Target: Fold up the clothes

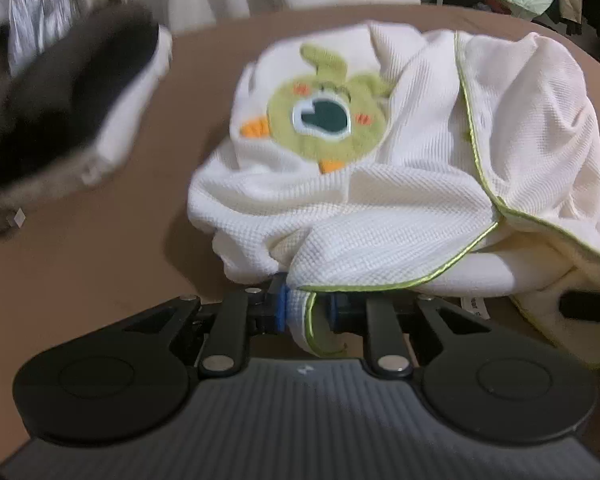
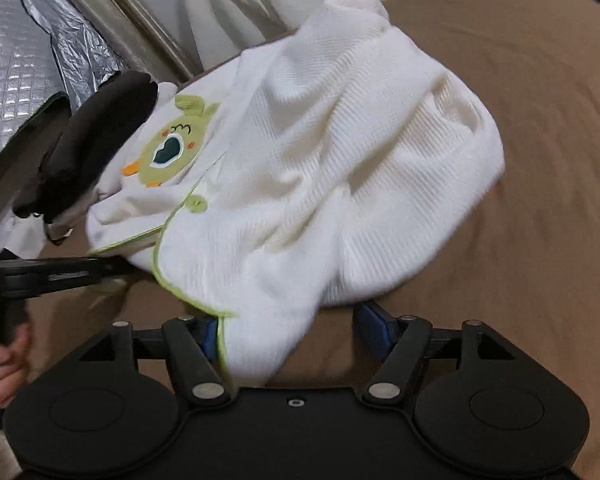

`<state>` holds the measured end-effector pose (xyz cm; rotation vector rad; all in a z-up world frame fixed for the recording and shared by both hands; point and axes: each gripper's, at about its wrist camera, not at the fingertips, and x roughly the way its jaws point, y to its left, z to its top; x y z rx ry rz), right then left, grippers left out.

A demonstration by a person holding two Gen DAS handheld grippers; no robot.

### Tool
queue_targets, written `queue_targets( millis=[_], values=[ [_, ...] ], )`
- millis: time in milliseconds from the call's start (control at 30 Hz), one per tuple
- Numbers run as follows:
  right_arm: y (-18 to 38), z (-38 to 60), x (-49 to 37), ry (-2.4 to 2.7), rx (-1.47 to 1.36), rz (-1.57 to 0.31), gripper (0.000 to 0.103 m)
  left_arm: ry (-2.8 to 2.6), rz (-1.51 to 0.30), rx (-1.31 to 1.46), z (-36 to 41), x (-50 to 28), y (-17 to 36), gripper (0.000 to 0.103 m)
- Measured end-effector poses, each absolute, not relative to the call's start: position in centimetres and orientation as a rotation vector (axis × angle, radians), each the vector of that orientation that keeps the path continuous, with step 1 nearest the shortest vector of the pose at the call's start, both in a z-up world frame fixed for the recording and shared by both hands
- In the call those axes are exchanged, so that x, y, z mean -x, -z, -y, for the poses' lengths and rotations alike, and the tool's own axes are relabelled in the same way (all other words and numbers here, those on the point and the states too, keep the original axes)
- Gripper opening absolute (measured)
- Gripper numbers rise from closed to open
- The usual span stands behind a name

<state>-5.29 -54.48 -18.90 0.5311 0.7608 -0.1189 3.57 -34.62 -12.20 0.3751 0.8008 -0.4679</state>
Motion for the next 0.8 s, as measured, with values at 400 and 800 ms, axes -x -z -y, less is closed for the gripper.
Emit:
queue_targets(
  millis=[400, 800],
  values=[
    [15.6, 53.4, 6.2, 0.15, -0.317, -0.753, 0.023, 0.46, -0.507, -0.317, 33.8, -1.1, 5.8, 0.014],
    [6.1, 52.1, 14.1, 0.018, -0.126, -0.65, 0.019, 0.453, -0.88, -0.365, 32.1, 1.5, 4.4, 0.016]
  ],
)
